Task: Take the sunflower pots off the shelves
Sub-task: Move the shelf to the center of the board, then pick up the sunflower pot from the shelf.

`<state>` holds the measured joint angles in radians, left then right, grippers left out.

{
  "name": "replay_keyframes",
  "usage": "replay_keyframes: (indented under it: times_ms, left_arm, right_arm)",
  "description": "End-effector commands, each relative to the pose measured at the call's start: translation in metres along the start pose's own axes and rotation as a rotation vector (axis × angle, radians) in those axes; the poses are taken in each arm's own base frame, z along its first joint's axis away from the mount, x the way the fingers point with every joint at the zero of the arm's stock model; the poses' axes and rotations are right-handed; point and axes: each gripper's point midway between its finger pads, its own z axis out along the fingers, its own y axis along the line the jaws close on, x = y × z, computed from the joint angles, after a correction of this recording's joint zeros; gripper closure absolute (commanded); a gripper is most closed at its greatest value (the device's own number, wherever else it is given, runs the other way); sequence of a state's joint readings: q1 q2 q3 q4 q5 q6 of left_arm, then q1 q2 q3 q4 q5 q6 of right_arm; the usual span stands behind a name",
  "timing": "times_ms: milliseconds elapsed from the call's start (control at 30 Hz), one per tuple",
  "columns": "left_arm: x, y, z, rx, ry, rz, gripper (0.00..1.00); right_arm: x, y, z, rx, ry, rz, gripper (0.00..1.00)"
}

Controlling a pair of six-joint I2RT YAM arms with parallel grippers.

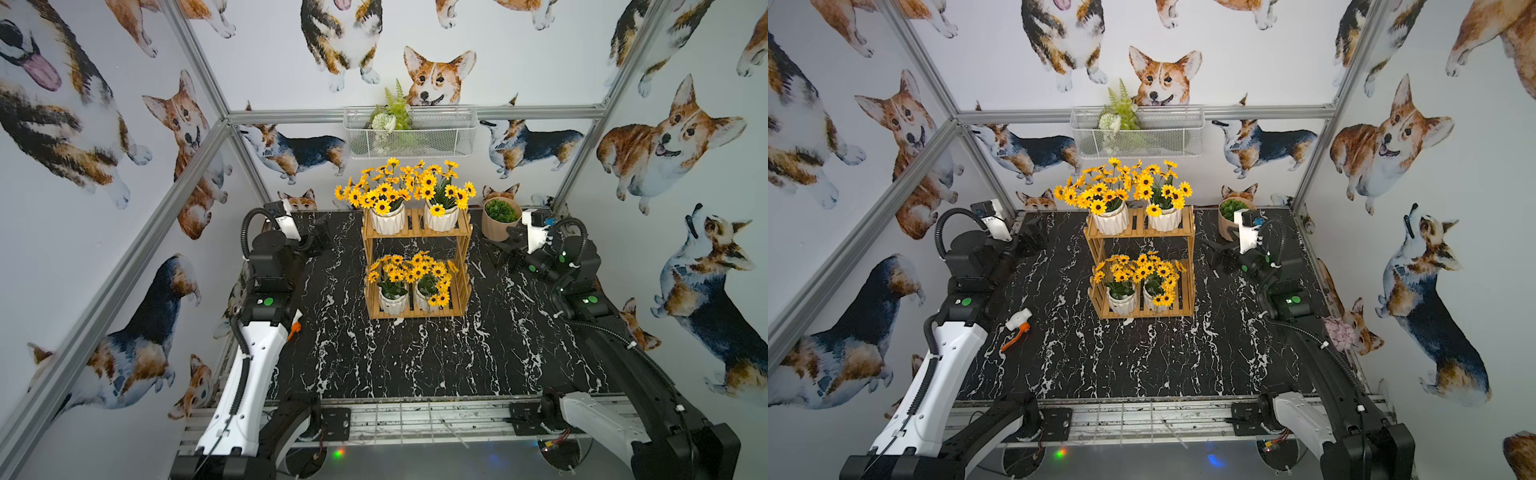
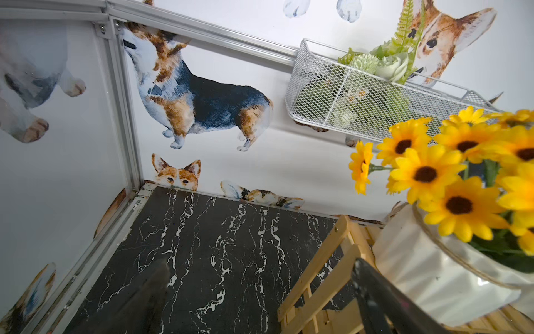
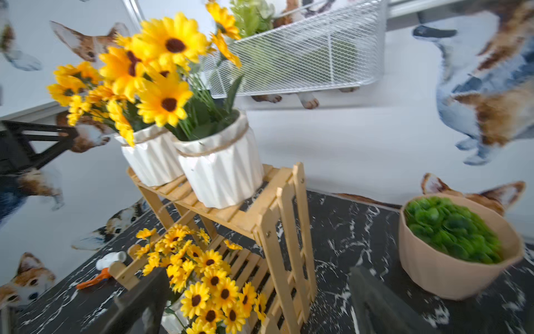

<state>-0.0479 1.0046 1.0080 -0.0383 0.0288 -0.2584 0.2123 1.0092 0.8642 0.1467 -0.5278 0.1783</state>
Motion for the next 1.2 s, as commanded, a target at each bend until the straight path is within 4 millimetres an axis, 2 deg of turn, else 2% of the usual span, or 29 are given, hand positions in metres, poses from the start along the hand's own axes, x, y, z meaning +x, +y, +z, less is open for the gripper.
replay_keyframes:
  times_ms: [0,200,300,533,767,967,1167]
  left_arm:
    - [-0.015,-0.008,0.002,0.08,-0.027,-0.029,0.0]
    - [-0.036,0.006,0.008,0.135,-0.059,-0.136,0.0]
    - [-0.041,0.0,0.014,0.19,-0.065,-0.157,0.0]
    - [-0.049,-0.012,0.019,0.268,-0.057,-0.127,0.0]
    - [-0.049,-0.01,0.02,0.263,-0.054,-0.122,0.0]
    - [-0.05,-0.011,0.016,0.261,-0.054,-0.11,0.0]
    - [-0.051,-0.011,0.014,0.259,-0.056,-0.107,0.0]
  right_arm:
    - [-0.025,0.043,0.003,-0.279,-0.055,-0.137,0.0]
    - [-0.039,0.052,0.017,-0.406,-0.048,-0.196,0.0]
    - [-0.048,0.052,0.026,-0.447,-0.064,-0.197,0.0]
    - [-0.049,0.039,0.052,-0.464,-0.051,-0.196,0.0]
    - [-0.037,0.029,0.077,-0.453,-0.016,-0.214,0.0]
    - [-0.021,0.034,0.092,-0.423,0.042,-0.277,0.0]
    - [-0.021,0.031,0.1,-0.421,0.035,-0.248,0.0]
